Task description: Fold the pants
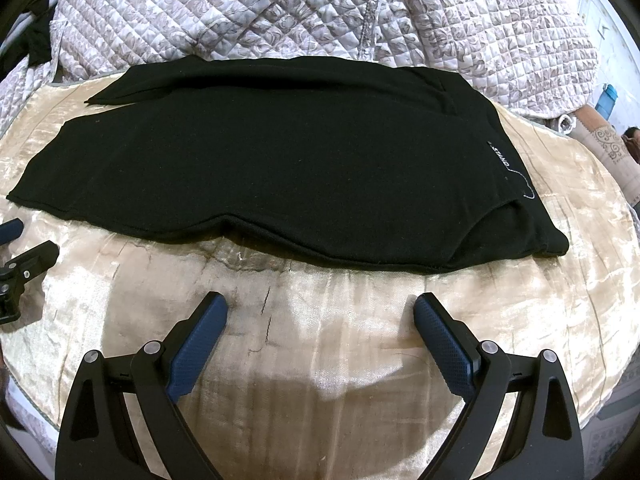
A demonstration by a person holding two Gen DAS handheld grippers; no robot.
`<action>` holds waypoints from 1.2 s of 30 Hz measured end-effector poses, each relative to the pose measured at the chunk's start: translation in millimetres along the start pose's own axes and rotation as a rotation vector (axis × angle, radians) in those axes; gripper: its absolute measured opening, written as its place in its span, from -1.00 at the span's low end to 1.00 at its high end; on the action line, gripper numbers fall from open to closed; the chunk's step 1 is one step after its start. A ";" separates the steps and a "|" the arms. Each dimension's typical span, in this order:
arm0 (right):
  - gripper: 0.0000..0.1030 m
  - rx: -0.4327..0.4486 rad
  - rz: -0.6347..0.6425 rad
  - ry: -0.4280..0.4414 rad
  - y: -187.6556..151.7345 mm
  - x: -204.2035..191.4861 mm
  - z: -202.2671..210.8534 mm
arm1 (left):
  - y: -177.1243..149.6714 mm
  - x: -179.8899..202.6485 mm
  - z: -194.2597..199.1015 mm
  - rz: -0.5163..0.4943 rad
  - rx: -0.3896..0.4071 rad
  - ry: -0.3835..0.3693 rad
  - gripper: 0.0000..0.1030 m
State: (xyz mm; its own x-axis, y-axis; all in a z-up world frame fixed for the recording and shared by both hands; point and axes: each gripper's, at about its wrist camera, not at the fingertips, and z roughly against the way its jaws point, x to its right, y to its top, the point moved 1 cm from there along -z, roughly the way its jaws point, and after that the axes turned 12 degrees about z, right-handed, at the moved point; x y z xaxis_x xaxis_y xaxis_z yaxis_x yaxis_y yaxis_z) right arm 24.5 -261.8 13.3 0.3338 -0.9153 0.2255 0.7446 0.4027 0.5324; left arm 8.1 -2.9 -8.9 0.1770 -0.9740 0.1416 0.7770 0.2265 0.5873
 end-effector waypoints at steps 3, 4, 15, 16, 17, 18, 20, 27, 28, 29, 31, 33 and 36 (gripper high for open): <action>0.84 -0.002 -0.001 0.002 0.3 -0.1 -0.9 | 0.0 0.0 0.0 0.000 0.000 0.000 0.99; 0.84 -0.001 -0.001 0.001 -0.3 -1.2 -0.6 | 0.0 0.1 -0.1 0.000 0.000 0.000 0.99; 0.85 -0.003 -0.003 0.004 -0.5 1.5 -1.2 | -1.2 0.4 1.5 0.000 0.005 -0.003 0.99; 0.85 -0.003 -0.002 0.003 -0.5 0.5 -1.1 | -1.2 0.6 1.6 0.000 0.006 -0.003 0.99; 0.85 -0.003 -0.001 0.002 -0.6 0.4 -1.1 | -1.1 0.6 1.7 0.000 0.005 -0.003 0.99; 0.85 -0.002 -0.002 0.003 -0.9 0.2 -1.2 | -1.3 0.4 1.7 -0.001 0.005 -0.003 0.99; 0.85 -0.002 -0.002 0.003 -1.0 0.4 -1.2 | -1.3 0.5 1.8 -0.001 0.006 -0.003 0.99; 0.85 0.001 0.000 0.002 -0.8 0.2 -0.7 | -1.5 1.7 2.8 -0.002 0.007 -0.003 0.99; 0.85 0.000 0.000 0.004 -0.5 1.6 -0.9 | -1.4 1.6 2.8 -0.002 0.007 -0.004 0.99; 0.85 0.000 0.000 0.003 -1.0 0.4 -0.8 | -1.6 1.4 2.7 -0.002 0.007 -0.003 0.99; 0.85 0.001 0.000 0.001 -0.7 -0.2 -1.1 | -1.6 1.7 2.8 -0.002 0.008 -0.003 0.99; 0.85 0.004 0.001 0.000 -0.7 -1.8 0.0 | -1.4 1.6 2.8 -0.001 0.007 -0.004 0.99; 0.85 0.011 0.004 0.000 -1.0 -2.3 0.8 | -1.6 1.4 2.7 -0.002 0.008 -0.004 0.99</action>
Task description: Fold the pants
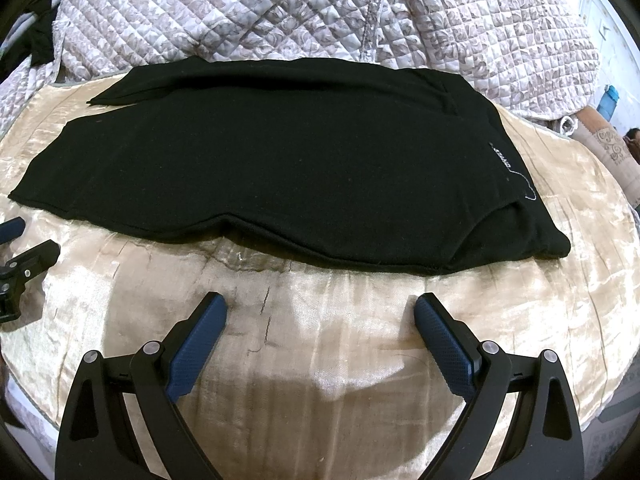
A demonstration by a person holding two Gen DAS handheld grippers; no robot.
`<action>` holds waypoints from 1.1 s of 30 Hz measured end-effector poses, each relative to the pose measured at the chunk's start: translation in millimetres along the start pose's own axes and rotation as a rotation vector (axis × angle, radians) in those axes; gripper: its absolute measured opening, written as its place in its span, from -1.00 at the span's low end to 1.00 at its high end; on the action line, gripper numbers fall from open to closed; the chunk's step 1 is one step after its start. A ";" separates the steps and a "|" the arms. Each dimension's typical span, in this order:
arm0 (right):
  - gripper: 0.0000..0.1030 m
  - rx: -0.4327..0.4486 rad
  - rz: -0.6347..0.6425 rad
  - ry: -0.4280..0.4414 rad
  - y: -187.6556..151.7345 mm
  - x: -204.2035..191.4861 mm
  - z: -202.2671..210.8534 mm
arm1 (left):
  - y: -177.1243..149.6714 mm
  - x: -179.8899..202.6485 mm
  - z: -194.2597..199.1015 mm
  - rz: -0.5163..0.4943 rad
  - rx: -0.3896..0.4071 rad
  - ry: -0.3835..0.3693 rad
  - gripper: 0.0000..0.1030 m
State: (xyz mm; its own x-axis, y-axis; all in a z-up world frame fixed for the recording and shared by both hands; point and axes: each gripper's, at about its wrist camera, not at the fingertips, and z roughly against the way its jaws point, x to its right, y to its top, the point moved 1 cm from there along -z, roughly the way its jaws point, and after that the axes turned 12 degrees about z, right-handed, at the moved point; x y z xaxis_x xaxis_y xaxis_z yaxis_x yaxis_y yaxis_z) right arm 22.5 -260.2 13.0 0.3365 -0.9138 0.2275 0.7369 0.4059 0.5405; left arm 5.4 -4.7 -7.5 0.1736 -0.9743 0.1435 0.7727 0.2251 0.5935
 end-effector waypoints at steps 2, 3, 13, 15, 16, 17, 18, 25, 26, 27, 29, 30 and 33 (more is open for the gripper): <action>0.85 -0.003 -0.001 -0.001 0.1 -0.8 0.0 | -0.1 0.0 0.0 0.000 0.000 0.000 0.99; 0.85 -0.004 -0.001 -0.001 0.1 -0.9 -0.1 | -0.1 0.1 0.0 0.000 0.000 0.000 0.99; 0.85 -0.006 0.003 0.001 -0.3 -0.6 -0.1 | 0.8 0.4 1.1 0.001 -0.001 -0.006 0.99; 0.85 -0.011 0.004 0.009 0.2 0.3 0.3 | 1.4 1.1 2.6 0.005 -0.002 -0.012 0.99; 0.85 -0.011 0.005 0.009 0.1 -0.1 0.6 | 1.5 1.8 3.4 0.004 0.000 -0.013 0.99; 0.85 -0.011 0.007 0.011 -0.5 0.4 1.0 | 1.5 2.0 3.8 0.005 0.001 -0.015 0.99; 0.85 -0.011 0.008 0.010 0.1 0.1 1.3 | 1.8 2.5 4.1 0.006 0.001 -0.016 0.99; 0.85 -0.009 0.003 0.021 2.4 1.0 2.9 | 2.0 2.0 3.8 0.010 0.002 -0.020 0.98; 0.85 -0.008 0.002 0.022 2.3 0.8 3.1 | 2.2 1.4 3.5 0.011 0.001 -0.022 0.98; 0.85 -0.007 -0.001 0.026 2.7 1.2 3.4 | 2.5 1.9 3.4 0.011 0.001 -0.022 0.98; 0.85 -0.006 -0.005 0.031 3.4 1.5 3.9 | 2.7 1.3 3.5 0.011 0.001 -0.022 0.98; 0.85 -0.005 -0.005 0.031 3.1 1.2 4.1 | 3.2 1.7 3.5 0.011 0.002 -0.022 0.98; 0.85 -0.004 -0.009 0.035 3.5 2.0 4.4 | 2.8 1.3 3.4 0.012 0.001 -0.023 0.98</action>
State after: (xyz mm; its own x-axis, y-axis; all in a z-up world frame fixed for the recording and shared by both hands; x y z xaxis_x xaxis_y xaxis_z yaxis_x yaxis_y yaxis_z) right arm 23.2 -260.6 18.9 0.3497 -0.9166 0.1940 0.7427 0.3974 0.5389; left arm 5.7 -5.3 -2.9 0.1688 -0.9710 0.1692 0.7698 0.2371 0.5927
